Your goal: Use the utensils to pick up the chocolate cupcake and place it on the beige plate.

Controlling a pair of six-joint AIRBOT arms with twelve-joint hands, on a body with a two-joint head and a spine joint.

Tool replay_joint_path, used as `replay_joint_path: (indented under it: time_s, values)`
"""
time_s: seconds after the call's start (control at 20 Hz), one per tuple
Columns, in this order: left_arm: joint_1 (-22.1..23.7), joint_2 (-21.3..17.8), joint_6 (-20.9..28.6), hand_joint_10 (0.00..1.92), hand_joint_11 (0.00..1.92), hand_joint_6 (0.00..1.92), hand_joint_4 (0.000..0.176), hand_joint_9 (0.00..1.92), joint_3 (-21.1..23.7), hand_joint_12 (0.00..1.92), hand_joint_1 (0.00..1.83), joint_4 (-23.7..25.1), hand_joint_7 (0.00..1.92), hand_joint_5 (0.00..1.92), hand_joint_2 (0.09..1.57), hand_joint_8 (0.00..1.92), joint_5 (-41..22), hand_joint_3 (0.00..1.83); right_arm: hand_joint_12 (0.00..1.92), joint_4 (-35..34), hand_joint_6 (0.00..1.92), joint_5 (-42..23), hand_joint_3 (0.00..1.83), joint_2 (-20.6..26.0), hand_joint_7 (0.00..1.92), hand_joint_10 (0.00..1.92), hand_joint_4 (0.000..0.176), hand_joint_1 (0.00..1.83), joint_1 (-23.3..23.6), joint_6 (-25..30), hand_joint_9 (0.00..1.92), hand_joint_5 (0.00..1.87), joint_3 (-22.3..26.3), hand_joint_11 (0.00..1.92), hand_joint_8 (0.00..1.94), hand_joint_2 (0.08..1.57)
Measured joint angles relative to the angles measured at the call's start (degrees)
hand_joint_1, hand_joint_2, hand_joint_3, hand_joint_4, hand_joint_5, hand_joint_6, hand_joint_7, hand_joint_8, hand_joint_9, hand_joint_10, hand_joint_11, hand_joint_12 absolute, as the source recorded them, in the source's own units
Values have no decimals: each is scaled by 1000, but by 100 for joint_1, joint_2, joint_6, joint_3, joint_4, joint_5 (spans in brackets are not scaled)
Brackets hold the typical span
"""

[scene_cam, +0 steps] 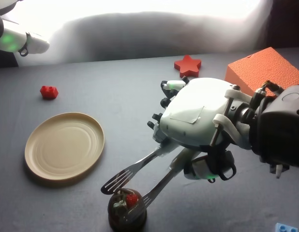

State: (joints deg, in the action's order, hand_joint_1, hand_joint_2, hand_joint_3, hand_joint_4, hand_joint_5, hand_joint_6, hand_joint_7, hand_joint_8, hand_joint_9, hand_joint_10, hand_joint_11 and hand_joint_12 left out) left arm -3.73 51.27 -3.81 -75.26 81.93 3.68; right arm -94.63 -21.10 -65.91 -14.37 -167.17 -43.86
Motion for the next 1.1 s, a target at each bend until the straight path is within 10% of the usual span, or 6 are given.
replay_joint_path:
  time_s: [1.1]
  values:
    - [7,0,0,0,0,0,0,0,0,0,26,0,0,0,1141,0,2,0,1546,15,2,0,1,0,828,516,0,1006,-22,-50,533,789,0,46,3,1058]
